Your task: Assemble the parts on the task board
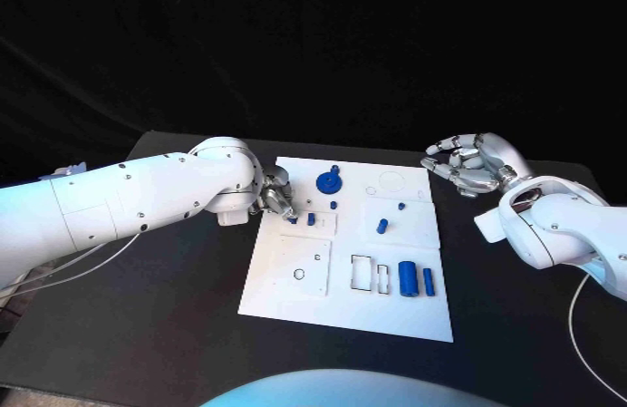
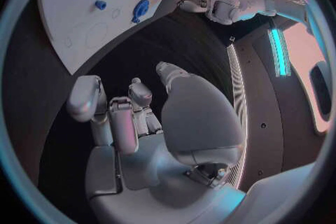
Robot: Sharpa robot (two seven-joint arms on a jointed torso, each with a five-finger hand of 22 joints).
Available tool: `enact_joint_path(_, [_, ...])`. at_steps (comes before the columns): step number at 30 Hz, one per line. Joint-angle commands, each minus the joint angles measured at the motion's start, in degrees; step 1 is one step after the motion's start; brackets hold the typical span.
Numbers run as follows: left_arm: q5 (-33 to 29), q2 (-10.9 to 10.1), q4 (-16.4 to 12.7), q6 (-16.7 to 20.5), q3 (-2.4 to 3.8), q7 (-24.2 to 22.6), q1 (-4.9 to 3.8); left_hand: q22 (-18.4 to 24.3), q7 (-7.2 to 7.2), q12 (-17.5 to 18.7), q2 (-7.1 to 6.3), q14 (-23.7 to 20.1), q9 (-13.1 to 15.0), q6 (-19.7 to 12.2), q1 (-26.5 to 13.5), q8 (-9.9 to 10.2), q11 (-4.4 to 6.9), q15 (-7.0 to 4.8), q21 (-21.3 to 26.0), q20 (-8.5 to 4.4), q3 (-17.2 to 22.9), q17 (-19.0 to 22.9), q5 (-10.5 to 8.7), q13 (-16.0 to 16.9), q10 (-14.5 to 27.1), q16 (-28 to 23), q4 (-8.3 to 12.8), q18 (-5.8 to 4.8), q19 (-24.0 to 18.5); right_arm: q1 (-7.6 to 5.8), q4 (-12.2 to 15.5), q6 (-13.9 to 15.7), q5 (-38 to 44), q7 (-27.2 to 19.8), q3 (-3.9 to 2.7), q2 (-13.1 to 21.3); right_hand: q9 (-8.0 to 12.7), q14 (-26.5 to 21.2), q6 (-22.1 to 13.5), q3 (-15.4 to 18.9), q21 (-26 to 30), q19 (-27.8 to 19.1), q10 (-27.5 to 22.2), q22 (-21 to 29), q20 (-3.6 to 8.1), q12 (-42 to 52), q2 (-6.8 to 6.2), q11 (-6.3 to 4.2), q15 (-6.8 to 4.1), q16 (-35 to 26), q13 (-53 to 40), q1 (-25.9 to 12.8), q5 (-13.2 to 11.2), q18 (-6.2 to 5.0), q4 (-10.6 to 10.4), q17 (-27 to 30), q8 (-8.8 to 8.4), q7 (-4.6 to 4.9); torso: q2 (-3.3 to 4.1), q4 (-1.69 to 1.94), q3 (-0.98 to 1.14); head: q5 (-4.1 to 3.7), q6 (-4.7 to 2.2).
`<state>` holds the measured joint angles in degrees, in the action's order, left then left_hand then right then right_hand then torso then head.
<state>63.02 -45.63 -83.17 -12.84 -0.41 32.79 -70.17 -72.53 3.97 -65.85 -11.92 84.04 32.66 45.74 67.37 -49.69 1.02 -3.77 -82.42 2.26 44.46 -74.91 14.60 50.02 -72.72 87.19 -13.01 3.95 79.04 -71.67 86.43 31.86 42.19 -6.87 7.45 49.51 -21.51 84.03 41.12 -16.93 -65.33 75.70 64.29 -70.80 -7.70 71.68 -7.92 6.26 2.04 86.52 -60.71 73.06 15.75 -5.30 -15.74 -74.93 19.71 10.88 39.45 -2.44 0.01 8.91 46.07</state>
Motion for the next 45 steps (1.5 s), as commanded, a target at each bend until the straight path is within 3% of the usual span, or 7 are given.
enact_joint_path(1, [0.5,0.2,-0.1,-1.3,-0.09,0.2,0.07,-0.1,-0.57,-0.1,0.45,4.6,2.1,0.7,0.0,-0.2,-0.07,-0.45,-0.4,0.0,8.5,-9.7,0.18,0.0,-0.4,0.3,8.2,-0.1,0.4,0.05,0.1,-0.1,-0.1,-0.7,0.0,0.0,0.1,3.0,0.2,0.0,0.2,-0.3,0.3,0.0,0.09,0.3,0.06,-0.19,-0.33,-0.2,-0.2,-0.5,0.2,-0.58,-0.5,-3.9,0.34,0.0,0.03,-0.01,0.0,-0.01,-0.06])
enact_joint_path(16, [1.0,0.3,-0.2,-2.1,-0.21,0.3,0.17,-0.3,-0.64,-0.6,0.26,4.7,2.0,0.9,-0.5,-0.4,-0.01,-0.48,-0.5,-0.04,8.7,-10.0,0.11,0.7,-0.9,0.5,8.3,-0.15,0.6,0.16,0.0,-0.1,-0.2,-0.8,0.0,0.0,0.1,3.0,0.3,0.0,0.3,-0.3,0.4,0.0,0.1,0.3,0.1,-0.22,-0.34,-0.2,-0.2,-0.5,0.2,-0.59,-0.5,-3.9,0.42,-0.02,0.03,-0.01,-0.03,0.06,0.07])
enact_joint_path(27, [1.0,0.5,-0.1,-2.3,-0.23,0.3,0.19,-1.2,-1.2,-1.3,0.1,4.9,1.1,1.6,-3.3,-1.0,0.36,-0.72,-0.8,-0.22,7.5,-11.1,-0.34,1.5,-2.1,1.0,7.5,-0.35,1.1,0.23,0.0,0.0,-0.2,-0.8,0.0,0.0,0.1,3.0,0.3,0.0,0.3,-0.3,0.4,0.0,0.1,0.3,0.1,-0.22,-0.34,-0.2,-0.2,-0.5,0.2,-0.59,-0.5,-3.9,0.42,-0.02,0.02,-0.05,0.03,0.03,0.23])
enact_joint_path(45, [1.0,0.9,0.9,-2.4,-0.23,0.6,0.19,-1.9,-1.83,-1.5,-0.39,5.1,-1.5,2.7,-8.0,-1.4,0.82,-1.12,-1.0,-0.62,2.5,-11.7,-0.83,2.0,-2.5,1.3,3.7,-0.49,1.5,0.26,-0.1,0.1,-0.4,-0.9,0.0,0.0,0.1,3.0,0.4,0.0,0.5,-0.4,0.3,0.1,0.11,0.3,0.1,-0.24,-0.37,-0.2,0.0,-0.5,0.3,-0.64,-0.6,-3.8,0.56,-0.06,0.03,-0.04,0.06,-0.11,0.39])
